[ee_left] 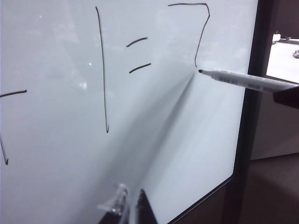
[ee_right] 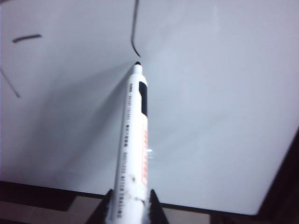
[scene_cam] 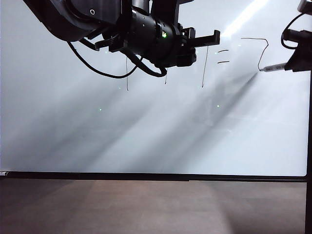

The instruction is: Reach to the right to find the marker pen, pick it up, and write the answer to the math problem on the whiteboard.

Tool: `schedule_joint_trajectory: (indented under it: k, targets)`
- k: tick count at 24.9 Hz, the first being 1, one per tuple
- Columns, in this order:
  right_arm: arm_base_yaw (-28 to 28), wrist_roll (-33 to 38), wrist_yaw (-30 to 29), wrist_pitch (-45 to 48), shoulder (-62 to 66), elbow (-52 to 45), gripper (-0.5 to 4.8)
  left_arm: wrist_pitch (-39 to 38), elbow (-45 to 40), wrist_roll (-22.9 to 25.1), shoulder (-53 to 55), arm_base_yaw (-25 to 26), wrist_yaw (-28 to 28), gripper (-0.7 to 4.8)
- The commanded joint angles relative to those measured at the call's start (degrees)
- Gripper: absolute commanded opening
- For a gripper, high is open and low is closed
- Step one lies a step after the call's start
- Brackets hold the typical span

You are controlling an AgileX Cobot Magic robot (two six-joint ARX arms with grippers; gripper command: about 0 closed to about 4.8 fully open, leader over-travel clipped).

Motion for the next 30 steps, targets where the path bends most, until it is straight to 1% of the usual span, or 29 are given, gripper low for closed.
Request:
schedule_joint_trajectory:
  k: [1,4,9,13,22,26,30]
  targets:
    - [0.9,-0.1,-1.2,1.2,-0.5,0.3,-0.04,0.4,0.2,0.0,-0.2,-0.2,-0.1,0.27]
    - [2.4,-0.1,-2.3,1.6,-0.4,0.3,-0.04,0.3,0.2,0.0,-0.2,-0.2,-0.1,0.27]
    - [4.1,0.0,-1.6,3.9,-0.4,0.3,-0.04,-0.1,0.2,0.0,-0.2,-0.2,-0.1,0.27]
    - [4.1,1.3,-1.6,5.9,0.7,0.8,-0.04,-0.4,0.2,0.0,-0.2,-0.2,-0.1,0.27]
    - [4.1,1.4,-1.6,6.7,1.7,1.3,-0.04,-0.4,0.2,0.0,-0.2,-0.2,-0.1,0.27]
    - [4.1,1.4,0.7,6.9,1.7,1.3,-0.04,-0.4,0.2,0.0,-0.2,-0.2,-0.1,0.27]
    - [3.7,1.4,1.1,6.6,1.7,1.3,-0.04,-0.4,0.2,0.0,-0.2,-0.2,-0.1,0.27]
